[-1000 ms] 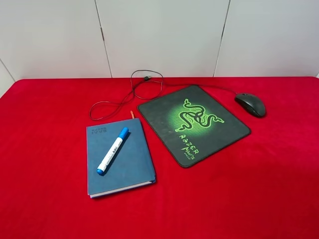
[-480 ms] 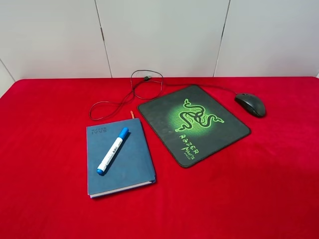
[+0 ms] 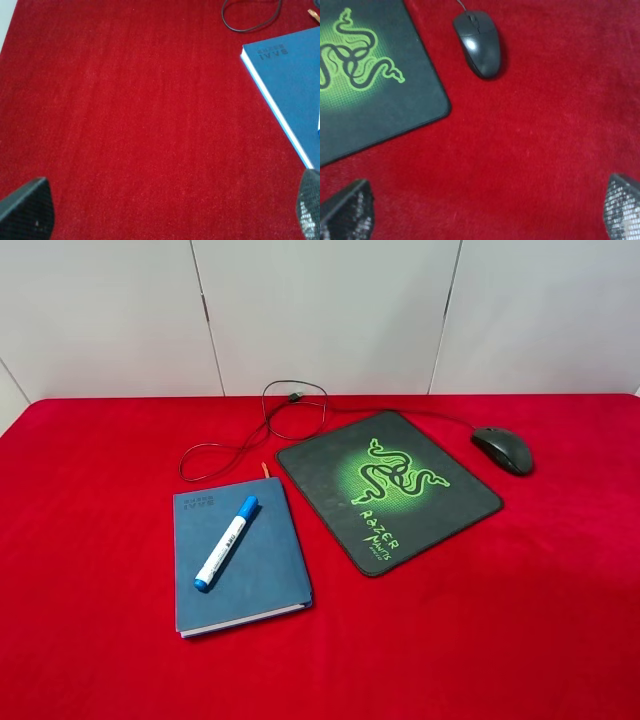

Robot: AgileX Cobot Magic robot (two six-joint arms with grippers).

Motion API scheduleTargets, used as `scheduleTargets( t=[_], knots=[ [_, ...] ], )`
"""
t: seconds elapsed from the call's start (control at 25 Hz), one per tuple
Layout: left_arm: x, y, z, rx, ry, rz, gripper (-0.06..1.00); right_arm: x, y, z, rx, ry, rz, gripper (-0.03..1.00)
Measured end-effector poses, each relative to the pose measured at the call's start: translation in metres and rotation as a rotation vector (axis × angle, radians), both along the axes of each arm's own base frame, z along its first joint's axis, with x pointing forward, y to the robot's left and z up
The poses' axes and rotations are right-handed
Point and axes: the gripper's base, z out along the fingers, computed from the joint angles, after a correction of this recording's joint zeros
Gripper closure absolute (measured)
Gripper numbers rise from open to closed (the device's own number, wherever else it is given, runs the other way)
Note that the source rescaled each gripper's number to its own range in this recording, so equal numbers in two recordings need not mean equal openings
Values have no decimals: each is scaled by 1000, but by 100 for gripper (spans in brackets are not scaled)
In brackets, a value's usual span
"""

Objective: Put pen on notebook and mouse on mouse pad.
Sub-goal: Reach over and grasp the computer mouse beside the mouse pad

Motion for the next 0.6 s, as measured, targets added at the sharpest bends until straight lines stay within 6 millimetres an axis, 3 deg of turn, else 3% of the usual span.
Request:
scheduleTargets(
  t=[0.36,0.6],
  knots=[
    [0,0,0,1,0,-1,-1,106,-4,-27,-79,138,106,-3],
    [0,0,0,1,0,-1,-1,163,-6,-63,-95,234,157,-3]
  ],
)
